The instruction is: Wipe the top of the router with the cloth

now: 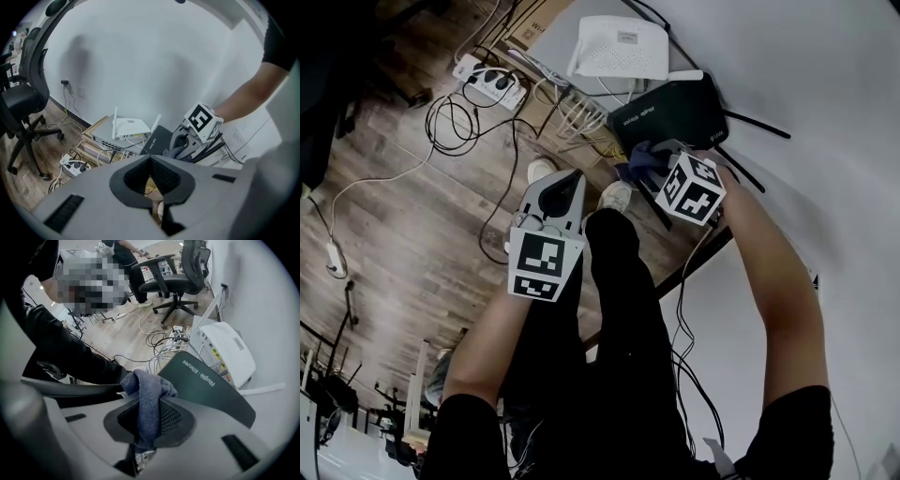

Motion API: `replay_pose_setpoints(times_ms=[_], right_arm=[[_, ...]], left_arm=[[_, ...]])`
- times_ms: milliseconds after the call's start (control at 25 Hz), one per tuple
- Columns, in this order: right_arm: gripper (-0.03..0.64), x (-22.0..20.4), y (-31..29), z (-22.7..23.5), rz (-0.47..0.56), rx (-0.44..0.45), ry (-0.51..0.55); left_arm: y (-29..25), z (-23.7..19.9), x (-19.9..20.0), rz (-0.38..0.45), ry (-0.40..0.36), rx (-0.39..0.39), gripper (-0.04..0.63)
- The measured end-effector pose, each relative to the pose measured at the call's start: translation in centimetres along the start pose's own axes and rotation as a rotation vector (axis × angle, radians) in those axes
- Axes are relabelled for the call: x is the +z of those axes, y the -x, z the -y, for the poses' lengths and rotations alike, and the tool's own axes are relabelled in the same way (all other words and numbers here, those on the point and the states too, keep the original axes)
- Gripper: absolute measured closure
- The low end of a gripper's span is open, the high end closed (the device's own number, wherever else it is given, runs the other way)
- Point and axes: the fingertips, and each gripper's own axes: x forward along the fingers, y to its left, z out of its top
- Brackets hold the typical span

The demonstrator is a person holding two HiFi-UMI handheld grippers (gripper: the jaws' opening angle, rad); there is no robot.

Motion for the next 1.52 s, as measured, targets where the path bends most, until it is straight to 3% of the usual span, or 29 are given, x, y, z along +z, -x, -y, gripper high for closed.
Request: replay_pose_setpoints(times_ms=[320, 480, 600, 840, 1000, 1160, 1320, 1520], right_arm=[[0.58, -2.8, -0.4, -2.7, -0.144, 0.192, -0.096], [0.58, -3.2, -0.6, -2.6, -0.167, 0.233, -0.089], [0.58, -4.0, -0.4, -2.0, -0.218, 0.218, -0.057], [0.581, -7.0, 0.1, 0.8, -0.376, 0.13, 0.106], [0.581, -9.8, 0.9, 3.1, -0.496, 0.076, 0.134], [0.58, -11.6, 1.3, 4.4, -0.577, 0.092, 0.129], [0.581, -12.4, 1.8, 5.1, -0.644, 0.129, 0.191], [0.581, -14.1, 2.3, 6.7, -0.702, 0.099, 0.255]], left_arm=[[-0.8, -0.1, -0.2, -0.011, 0.011, -0.007, 0.597], [-1.2, 0.2, -0.3, -0.016, 0.033, -0.012, 0.597], [-1.4, 0.7, -0.5, -0.02, 0.034, -0.018, 0.597], [-1.7, 0.8, -0.1, -0.01, 0.046, -0.019, 0.597], [-1.8, 0.8, 0.2, -0.007, 0.044, -0.02, 0.597], [-1.9, 0.6, 0.1, -0.01, 0.049, -0.02, 0.597], [-1.9, 0.8, -0.1, -0.016, 0.053, -0.026, 0.597], [-2.0, 1.4, -0.2, -0.017, 0.043, -0.039, 0.597]])
